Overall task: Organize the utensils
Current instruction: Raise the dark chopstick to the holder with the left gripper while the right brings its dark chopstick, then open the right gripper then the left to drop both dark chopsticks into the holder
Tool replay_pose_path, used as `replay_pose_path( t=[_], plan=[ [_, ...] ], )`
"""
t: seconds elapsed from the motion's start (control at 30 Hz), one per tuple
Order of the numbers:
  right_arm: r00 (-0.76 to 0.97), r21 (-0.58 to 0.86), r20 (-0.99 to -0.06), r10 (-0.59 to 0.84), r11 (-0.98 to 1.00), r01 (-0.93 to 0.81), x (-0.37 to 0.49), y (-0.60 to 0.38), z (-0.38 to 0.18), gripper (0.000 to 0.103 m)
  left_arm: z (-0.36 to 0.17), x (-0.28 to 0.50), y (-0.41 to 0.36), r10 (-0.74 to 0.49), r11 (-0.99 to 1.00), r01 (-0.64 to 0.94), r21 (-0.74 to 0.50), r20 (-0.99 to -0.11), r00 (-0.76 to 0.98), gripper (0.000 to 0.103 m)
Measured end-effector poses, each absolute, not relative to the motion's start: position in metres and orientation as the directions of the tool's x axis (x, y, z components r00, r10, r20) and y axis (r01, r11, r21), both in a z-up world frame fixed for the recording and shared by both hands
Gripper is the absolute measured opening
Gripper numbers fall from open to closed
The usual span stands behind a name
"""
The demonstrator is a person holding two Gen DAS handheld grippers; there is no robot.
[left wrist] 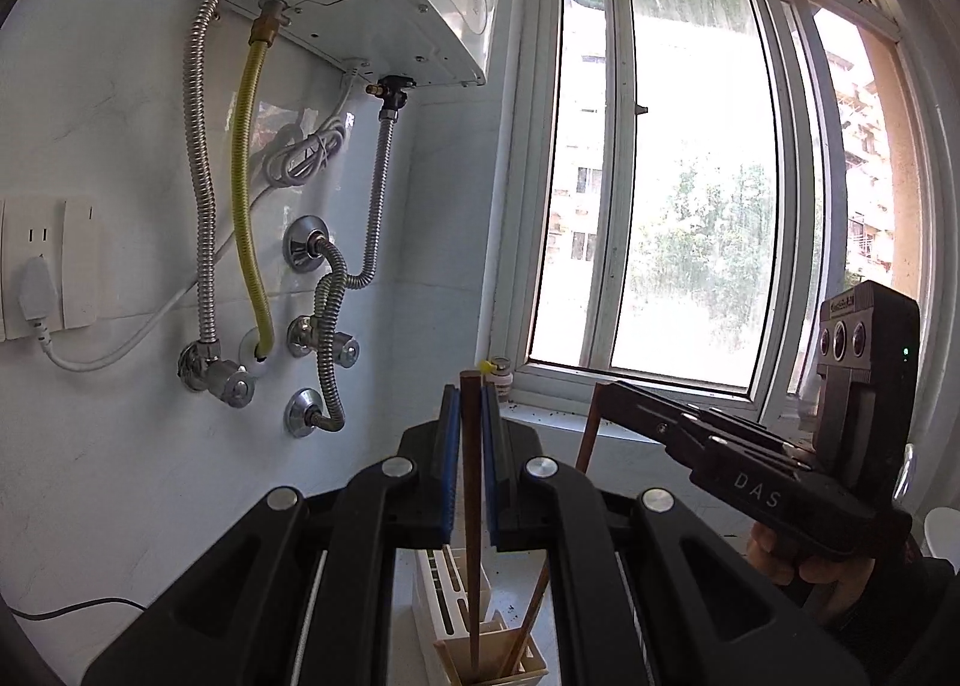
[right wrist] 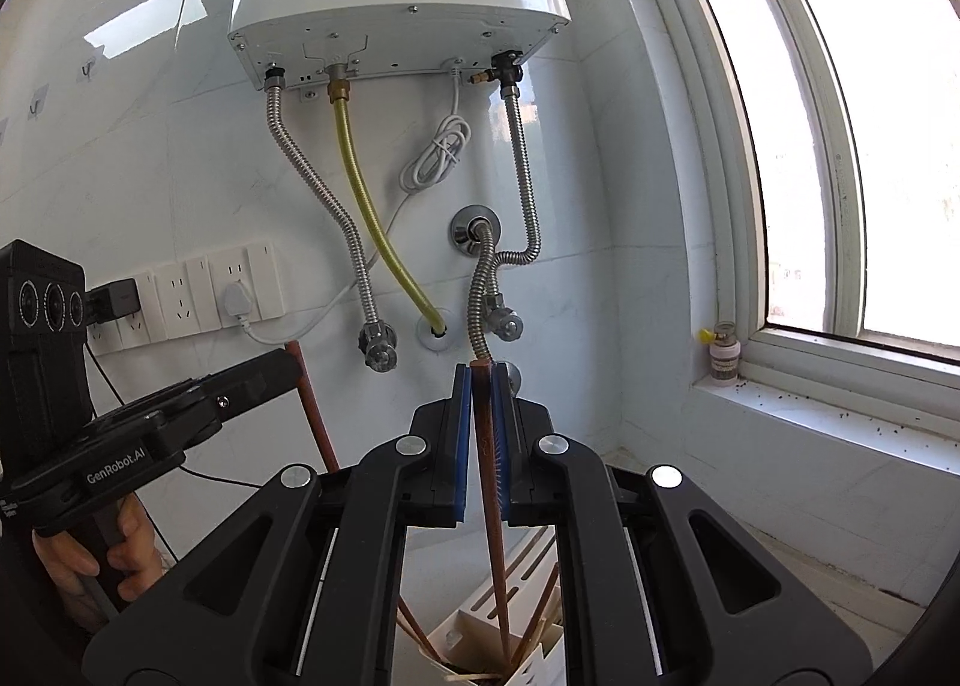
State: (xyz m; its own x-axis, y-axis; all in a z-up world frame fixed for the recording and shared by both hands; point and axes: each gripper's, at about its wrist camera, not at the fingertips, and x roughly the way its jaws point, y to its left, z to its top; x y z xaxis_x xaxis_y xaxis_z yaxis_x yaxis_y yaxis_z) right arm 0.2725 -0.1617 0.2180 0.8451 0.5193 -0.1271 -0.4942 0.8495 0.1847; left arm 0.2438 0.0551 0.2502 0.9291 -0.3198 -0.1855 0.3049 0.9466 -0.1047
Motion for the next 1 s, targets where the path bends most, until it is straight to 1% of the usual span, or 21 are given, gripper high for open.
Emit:
replay_pose_path(
  t=[0.17, 0.37, 0.47, 0.6, 0.87, 0.9, 0.93, 0.97, 1.0],
  plan=[
    [0.830, 0.192, -0.156, 0.536, 0.840, -0.507, 0.281, -0.158, 0.207, 0.006, 0.239, 0.251, 0.051, -0.349, 0.936, 0.330, -0.124, -0.200, 0.915, 0.007],
    [0.815, 0.181, -0.202, 0.543, 0.838, -0.514, 0.285, -0.152, 0.187, 0.006, 0.203, 0.266, 0.038, -0.356, 0.935, 0.337, -0.115, -0.290, 0.889, 0.007],
    [0.813, 0.180, -0.219, 0.540, 0.841, -0.510, 0.287, -0.152, 0.177, 0.006, 0.189, 0.267, 0.036, -0.360, 0.933, 0.343, -0.110, -0.311, 0.880, 0.007],
    [0.806, 0.210, -0.239, 0.542, 0.839, -0.502, 0.290, -0.157, 0.169, 0.006, 0.176, 0.272, 0.042, -0.383, 0.923, 0.348, -0.163, -0.345, 0.857, 0.007],
    [0.795, 0.266, -0.259, 0.549, 0.832, -0.487, 0.287, -0.169, 0.163, 0.009, 0.167, 0.269, 0.046, -0.373, 0.928, 0.335, -0.164, -0.384, 0.845, 0.007],
    [0.795, 0.270, -0.257, 0.549, 0.831, -0.487, 0.285, -0.171, 0.163, 0.009, 0.167, 0.267, 0.047, -0.370, 0.929, 0.331, -0.167, -0.382, 0.847, 0.010],
    [0.796, 0.272, -0.256, 0.548, 0.831, -0.485, 0.283, -0.173, 0.164, 0.009, 0.167, 0.266, 0.049, -0.369, 0.929, 0.328, -0.171, -0.382, 0.847, 0.020],
    [0.796, 0.275, -0.256, 0.549, 0.831, -0.484, 0.281, -0.175, 0.164, 0.009, 0.168, 0.264, 0.051, -0.369, 0.929, 0.326, -0.174, -0.382, 0.847, 0.026],
    [0.796, 0.276, -0.255, 0.549, 0.830, -0.484, 0.278, -0.177, 0.165, 0.010, 0.169, 0.262, 0.052, -0.364, 0.931, 0.322, -0.172, -0.384, 0.849, 0.028]
  ],
)
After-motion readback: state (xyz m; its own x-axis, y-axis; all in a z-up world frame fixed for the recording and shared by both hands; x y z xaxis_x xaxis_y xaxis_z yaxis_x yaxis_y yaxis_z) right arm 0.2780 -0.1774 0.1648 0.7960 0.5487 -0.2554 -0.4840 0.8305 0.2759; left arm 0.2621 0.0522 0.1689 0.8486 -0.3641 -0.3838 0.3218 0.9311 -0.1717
